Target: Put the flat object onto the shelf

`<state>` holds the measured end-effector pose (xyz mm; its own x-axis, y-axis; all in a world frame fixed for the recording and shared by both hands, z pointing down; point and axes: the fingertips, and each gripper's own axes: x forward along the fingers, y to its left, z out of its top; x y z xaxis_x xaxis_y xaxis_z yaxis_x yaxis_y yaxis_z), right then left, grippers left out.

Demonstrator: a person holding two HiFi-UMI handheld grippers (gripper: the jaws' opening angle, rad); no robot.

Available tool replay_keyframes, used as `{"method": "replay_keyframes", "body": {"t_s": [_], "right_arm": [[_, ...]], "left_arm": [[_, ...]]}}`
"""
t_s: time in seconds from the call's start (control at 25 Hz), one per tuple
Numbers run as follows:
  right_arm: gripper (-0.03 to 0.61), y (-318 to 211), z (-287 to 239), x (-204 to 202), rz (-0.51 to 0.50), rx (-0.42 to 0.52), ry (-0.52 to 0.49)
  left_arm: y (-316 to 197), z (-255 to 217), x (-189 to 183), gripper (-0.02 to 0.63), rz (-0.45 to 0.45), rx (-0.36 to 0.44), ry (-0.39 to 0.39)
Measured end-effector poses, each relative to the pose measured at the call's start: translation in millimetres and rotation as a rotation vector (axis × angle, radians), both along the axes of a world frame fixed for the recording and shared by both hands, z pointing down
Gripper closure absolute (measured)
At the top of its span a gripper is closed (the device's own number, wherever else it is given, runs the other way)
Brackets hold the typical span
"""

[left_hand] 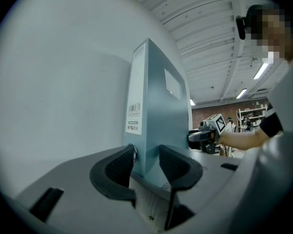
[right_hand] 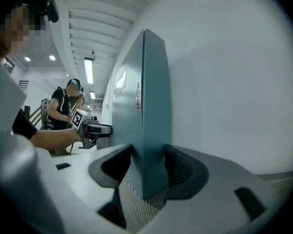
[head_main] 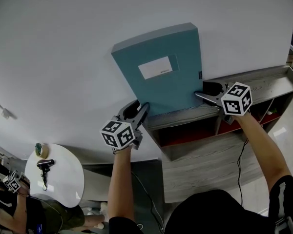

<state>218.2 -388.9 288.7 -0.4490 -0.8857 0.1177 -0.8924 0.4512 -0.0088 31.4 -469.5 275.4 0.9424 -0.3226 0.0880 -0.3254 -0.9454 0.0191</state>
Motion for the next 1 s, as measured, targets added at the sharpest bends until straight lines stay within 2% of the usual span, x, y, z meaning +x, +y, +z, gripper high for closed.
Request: {"method": "replay_keyframes", "body": {"t_s": [0.32, 0.56, 1.0], "right_arm": [[0.356, -3.3, 3.1, -0.9, -0.008, -0.003, 0.045], [0.354, -0.9, 4.2, 0.8, -0.013, -0.028, 0.003], [0.353, 8.9, 6.4, 8.3, 0.004, -0.05, -0.016]], "left_arm": [[-3.0, -0.1, -2.4, 0.445, -0.019, 0.015, -0.008], [-3.9, -4.6, -5.0, 0.442, -0.037, 0.016, 0.019], [1.8, -7.8, -21.6, 0.439, -0.037, -0.006, 0.045]]}}
